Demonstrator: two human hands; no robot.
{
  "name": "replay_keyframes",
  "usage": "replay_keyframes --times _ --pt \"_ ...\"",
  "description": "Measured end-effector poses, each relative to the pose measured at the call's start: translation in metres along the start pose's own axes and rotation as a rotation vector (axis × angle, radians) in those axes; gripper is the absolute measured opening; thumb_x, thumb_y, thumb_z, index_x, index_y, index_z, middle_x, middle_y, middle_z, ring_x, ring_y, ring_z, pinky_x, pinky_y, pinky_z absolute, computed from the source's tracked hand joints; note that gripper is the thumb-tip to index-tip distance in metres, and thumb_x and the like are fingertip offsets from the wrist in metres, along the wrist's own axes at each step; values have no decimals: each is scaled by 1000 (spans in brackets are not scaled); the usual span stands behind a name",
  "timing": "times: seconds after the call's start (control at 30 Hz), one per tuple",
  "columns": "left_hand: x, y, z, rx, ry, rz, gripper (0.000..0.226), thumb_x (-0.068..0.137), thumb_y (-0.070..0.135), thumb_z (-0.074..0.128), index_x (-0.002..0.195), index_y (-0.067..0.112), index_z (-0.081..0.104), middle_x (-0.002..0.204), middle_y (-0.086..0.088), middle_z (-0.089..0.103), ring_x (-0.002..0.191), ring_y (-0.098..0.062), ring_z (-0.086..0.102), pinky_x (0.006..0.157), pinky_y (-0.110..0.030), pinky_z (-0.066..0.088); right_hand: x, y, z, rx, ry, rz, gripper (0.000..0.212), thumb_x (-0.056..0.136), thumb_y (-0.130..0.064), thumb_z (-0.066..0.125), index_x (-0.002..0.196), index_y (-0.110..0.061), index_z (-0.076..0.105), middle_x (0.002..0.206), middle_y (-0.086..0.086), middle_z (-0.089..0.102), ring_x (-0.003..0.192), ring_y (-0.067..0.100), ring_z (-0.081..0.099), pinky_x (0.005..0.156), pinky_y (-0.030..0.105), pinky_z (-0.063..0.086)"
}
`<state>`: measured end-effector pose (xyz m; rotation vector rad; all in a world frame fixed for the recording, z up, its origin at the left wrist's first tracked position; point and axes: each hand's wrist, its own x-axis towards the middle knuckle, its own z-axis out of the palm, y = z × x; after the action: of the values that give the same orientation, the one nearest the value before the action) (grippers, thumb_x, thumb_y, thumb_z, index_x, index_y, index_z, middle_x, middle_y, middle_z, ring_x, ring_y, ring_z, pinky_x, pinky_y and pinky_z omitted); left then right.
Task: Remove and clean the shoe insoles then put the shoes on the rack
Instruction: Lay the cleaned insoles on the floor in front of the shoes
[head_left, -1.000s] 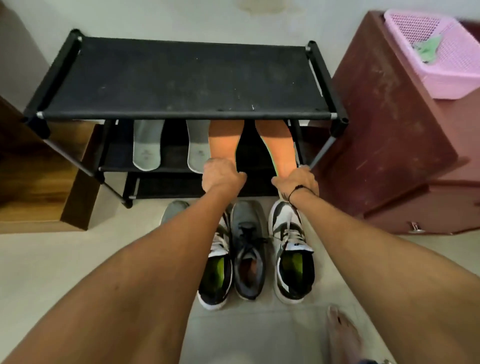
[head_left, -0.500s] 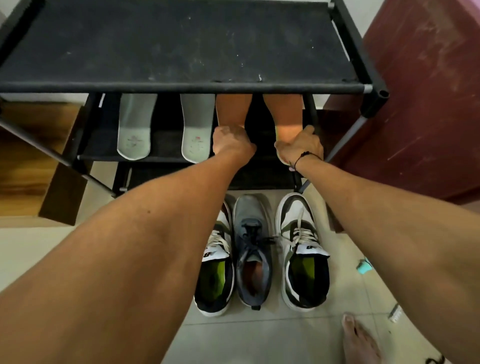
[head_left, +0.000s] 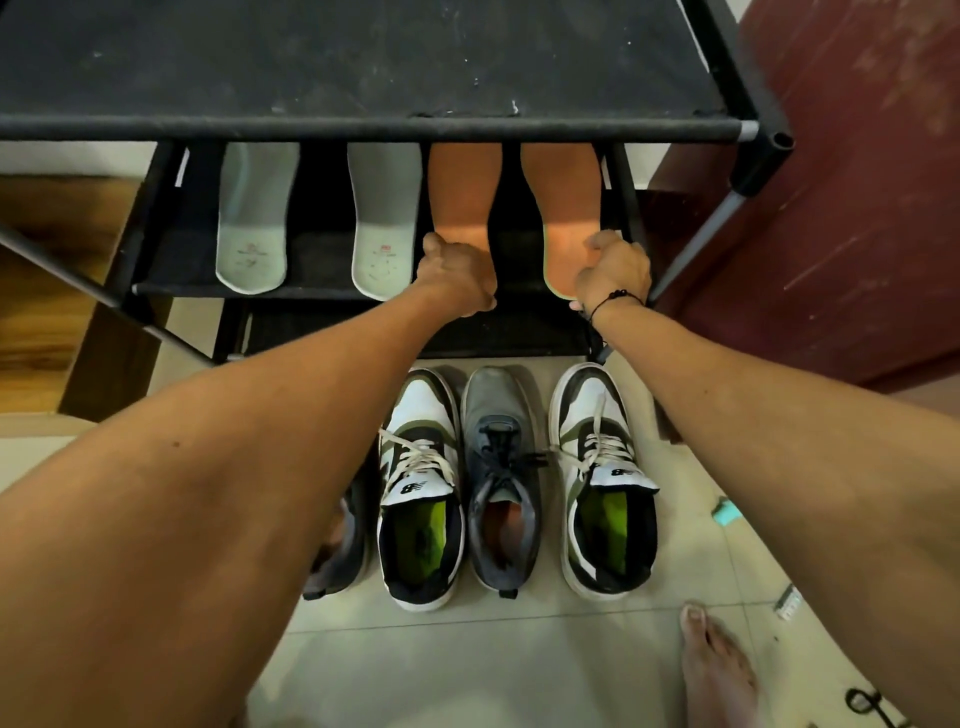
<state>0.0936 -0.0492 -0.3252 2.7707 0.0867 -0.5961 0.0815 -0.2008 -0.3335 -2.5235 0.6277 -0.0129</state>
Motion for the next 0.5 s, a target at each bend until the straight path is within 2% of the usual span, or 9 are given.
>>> replay_keyframes --times 0.13,0.27,0.37,0.5 --pt "3 -3 4 -24 27 53 65 86 37 65 134 2 40 138 -20 29 118 -34 45 99 -37 39 0 3 1 20 9 -6 41 89 2 44 124 -17 55 131 15 44 116 33 49 96 32 42" --pt "7 -7 10 -41 68 56 73 84 42 64 138 4 35 135 -19 36 120 -34 42 100 -38 37 5 5 2 122 -13 47 35 94 -6 42 125 -16 55 134 9 43 120 27 46 87 19 36" --pt "4 -8 9 -41 99 72 75 82 45 64 138 4 35 133 -19 41 122 -33 42 100 -37 37 5 2 1 117 -55 22 34 94 -9 42 125 -14 55 136 9 43 121 26 46 96 24 37" --pt "3 -11 6 30 112 122 67 86 48 59 132 3 43 128 -20 48 118 -33 45 99 -36 35 6 1 0 63 -25 24 33 96 -7 36 122 -13 56 135 8 44 119 23 45 85 21 33"
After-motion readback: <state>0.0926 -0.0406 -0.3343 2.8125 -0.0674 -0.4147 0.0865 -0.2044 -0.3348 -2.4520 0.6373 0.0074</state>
